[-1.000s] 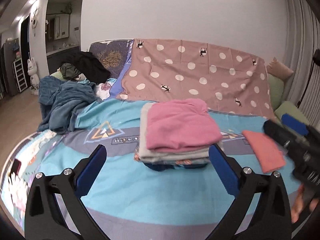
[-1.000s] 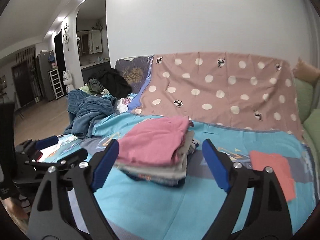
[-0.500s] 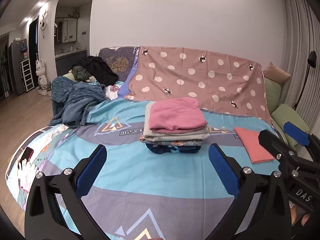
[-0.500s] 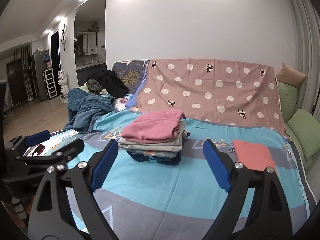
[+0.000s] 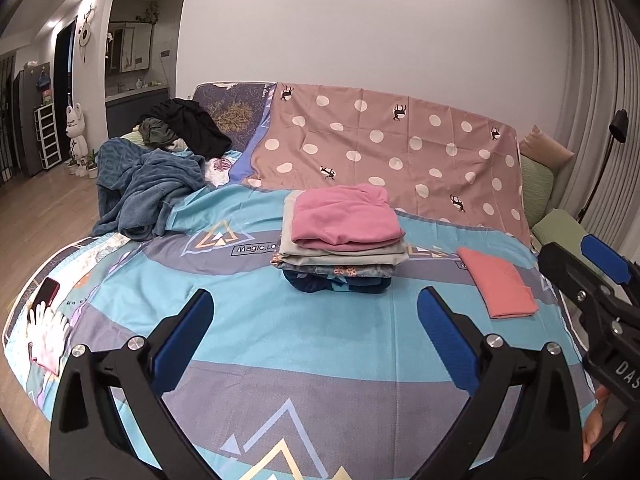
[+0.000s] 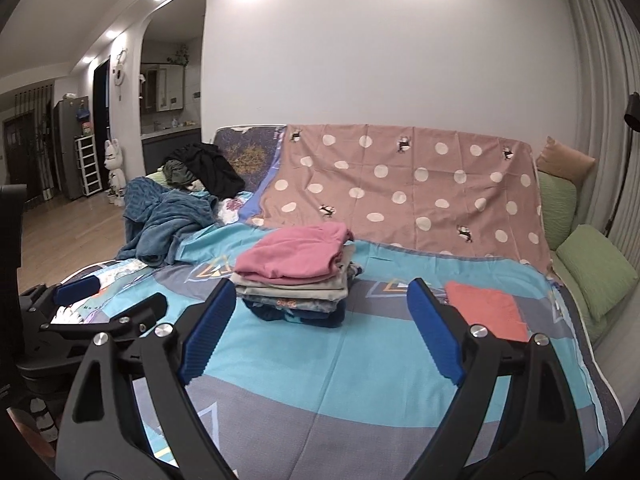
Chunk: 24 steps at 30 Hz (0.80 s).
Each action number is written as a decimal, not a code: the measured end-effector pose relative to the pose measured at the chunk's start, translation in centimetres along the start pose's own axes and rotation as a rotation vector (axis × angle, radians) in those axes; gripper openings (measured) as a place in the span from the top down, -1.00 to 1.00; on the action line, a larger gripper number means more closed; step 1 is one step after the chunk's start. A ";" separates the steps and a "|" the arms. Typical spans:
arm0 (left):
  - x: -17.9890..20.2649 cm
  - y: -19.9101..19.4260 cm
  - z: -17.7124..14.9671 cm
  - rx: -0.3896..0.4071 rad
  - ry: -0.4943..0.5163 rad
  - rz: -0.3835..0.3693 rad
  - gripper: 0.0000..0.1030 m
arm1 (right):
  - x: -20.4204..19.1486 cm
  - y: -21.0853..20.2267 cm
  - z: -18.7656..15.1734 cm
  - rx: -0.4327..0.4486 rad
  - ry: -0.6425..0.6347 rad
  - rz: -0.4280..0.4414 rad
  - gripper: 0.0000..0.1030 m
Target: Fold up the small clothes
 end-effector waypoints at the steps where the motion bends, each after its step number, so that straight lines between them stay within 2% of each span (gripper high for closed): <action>1: 0.0 -0.3 0.0 0.013 0.006 0.007 -0.97 | -0.1 -0.1 0.1 0.003 -0.005 -0.001 -0.73; 3: -0.2 -0.5 0.1 0.033 0.009 0.025 -0.97 | -0.2 -0.2 0.3 0.006 -0.002 0.010 -0.73; 6: -0.4 -0.6 0.1 0.027 -0.001 -0.001 -0.97 | -0.1 -0.2 0.4 0.008 -0.006 -0.003 -0.75; 14: 0.2 -1.0 -0.4 0.037 0.036 0.005 -0.97 | -0.2 -0.1 0.3 0.004 -0.011 -0.010 -0.75; 18: 0.6 -1.2 -0.6 0.051 0.051 0.011 -0.97 | -0.1 -0.3 0.2 0.012 -0.016 -0.024 -0.83; 21: 1.1 -1.0 -0.7 0.042 0.074 -0.014 -0.97 | 0.2 -0.2 -0.1 0.009 -0.012 -0.033 -0.85; 24: 1.2 -0.7 -1.0 0.045 0.075 -0.008 -0.97 | 0.5 -0.1 -0.1 0.009 -0.004 -0.033 -0.86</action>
Point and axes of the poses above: each gripper's, at about its wrist camera, not at the fingertips, and y roughly the way its jaws point, x to its right, z to its top, the point moved 3 cm from there along y, roughly the way its jaws point, and after that the axes turned 13 degrees about -y, right-handed, at the moved point
